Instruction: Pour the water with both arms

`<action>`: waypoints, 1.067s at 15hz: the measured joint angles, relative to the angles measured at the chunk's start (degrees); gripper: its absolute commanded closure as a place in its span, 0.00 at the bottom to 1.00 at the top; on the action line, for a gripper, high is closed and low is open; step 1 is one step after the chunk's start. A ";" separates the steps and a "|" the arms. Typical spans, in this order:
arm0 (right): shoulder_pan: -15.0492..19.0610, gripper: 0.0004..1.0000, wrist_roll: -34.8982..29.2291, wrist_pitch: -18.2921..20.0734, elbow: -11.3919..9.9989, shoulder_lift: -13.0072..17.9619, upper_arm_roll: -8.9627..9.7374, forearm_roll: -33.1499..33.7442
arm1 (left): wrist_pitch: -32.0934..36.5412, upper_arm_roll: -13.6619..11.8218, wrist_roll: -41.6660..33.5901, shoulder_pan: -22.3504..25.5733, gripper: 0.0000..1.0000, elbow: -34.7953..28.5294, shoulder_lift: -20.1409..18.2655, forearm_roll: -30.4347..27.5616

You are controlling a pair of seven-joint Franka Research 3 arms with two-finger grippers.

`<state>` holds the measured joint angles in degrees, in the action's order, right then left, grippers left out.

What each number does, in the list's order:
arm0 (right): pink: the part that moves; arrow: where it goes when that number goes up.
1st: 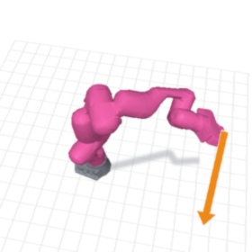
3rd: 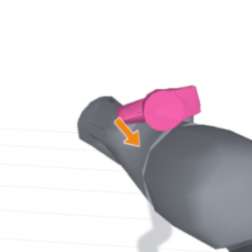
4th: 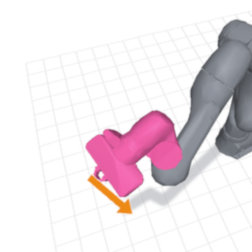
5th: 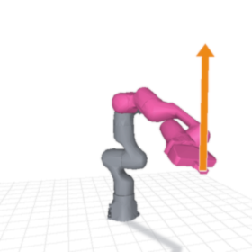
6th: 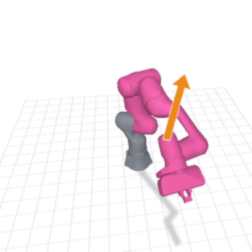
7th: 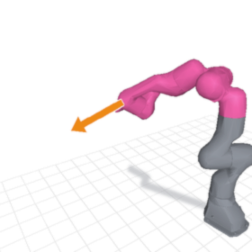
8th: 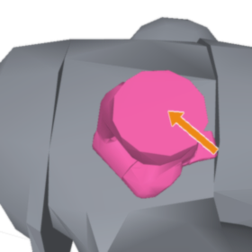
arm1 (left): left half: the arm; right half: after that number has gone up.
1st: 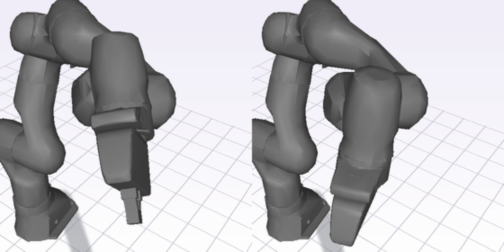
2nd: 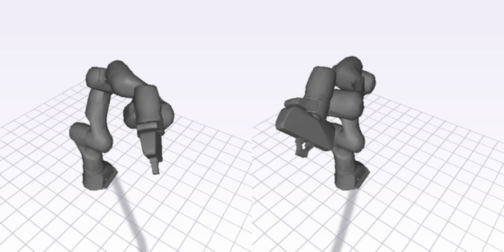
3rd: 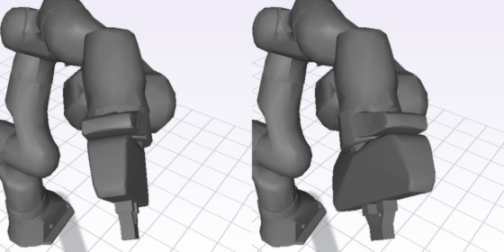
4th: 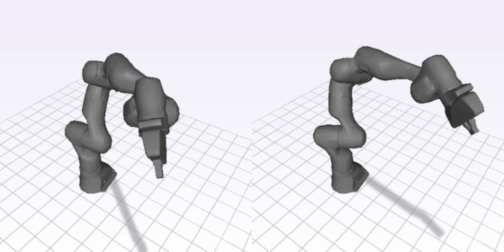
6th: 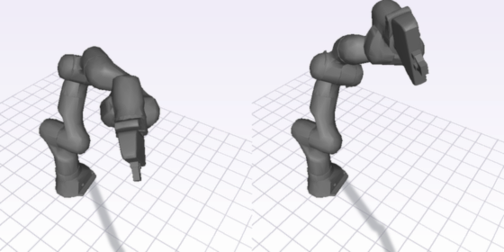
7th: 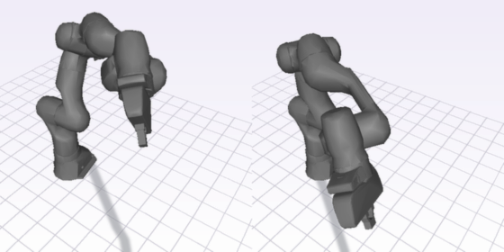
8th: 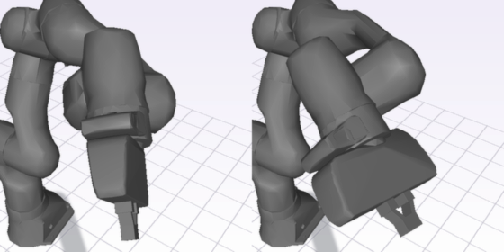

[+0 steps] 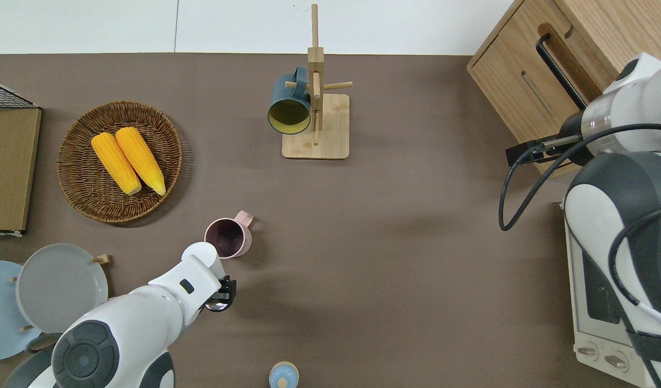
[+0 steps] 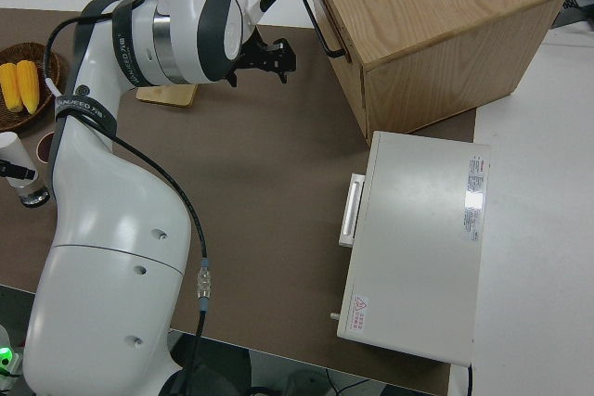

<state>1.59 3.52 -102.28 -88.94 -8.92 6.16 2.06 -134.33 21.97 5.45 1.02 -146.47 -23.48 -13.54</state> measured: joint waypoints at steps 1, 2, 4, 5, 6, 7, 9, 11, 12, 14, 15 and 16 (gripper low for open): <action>0.08 0.01 0.15 0.00 -0.12 0.20 0.02 0.00 | 0.00 0.00 0.00 0.01 1.00 0.17 0.42 0.00; 0.08 0.01 0.28 0.00 -0.19 0.34 0.05 0.00 | 0.00 0.00 0.00 0.01 1.00 0.36 0.85 0.00; 0.08 0.01 0.39 0.00 -0.24 0.45 0.26 0.00 | 0.01 -0.01 0.12 0.02 1.00 0.85 1.74 0.00; 0.05 0.01 0.39 0.00 -0.24 0.47 0.40 0.00 | 0.14 -0.01 0.20 0.03 1.00 1.12 2.16 0.00; 0.04 0.01 0.39 0.00 -0.24 0.49 0.54 0.00 | 0.30 -0.01 0.25 0.03 1.00 1.44 2.57 0.00; 0.04 0.01 0.39 0.00 -0.24 0.51 0.62 0.00 | 0.65 -0.01 0.28 0.03 1.00 1.83 3.00 0.00; 0.10 0.01 0.39 0.00 -0.23 0.57 0.57 -0.06 | 2.53 -0.10 0.36 0.12 1.00 3.10 3.88 0.00; 0.18 0.01 0.39 0.00 0.02 0.77 0.53 -0.09 | 4.67 -0.26 0.38 0.37 1.00 4.67 4.80 0.18; 0.22 0.01 0.39 -0.01 0.30 0.95 0.53 -0.11 | 5.35 -0.26 0.38 0.60 1.00 5.31 5.16 0.26; 0.23 0.01 0.39 -0.15 1.46 1.28 0.54 -0.13 | 6.42 -0.27 0.59 0.98 1.00 6.01 5.59 0.30; 0.23 0.01 0.39 -0.15 2.22 1.45 0.55 -0.14 | 6.84 -0.29 0.74 1.02 1.00 6.15 5.74 0.30; 0.23 0.01 0.39 -0.15 2.90 1.65 0.58 -0.17 | 7.16 -0.29 0.91 1.02 1.00 6.30 5.97 0.30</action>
<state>1.82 3.91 -102.43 -86.04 -7.26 6.74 1.90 -127.17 21.68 6.36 2.04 -140.17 -17.52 -13.23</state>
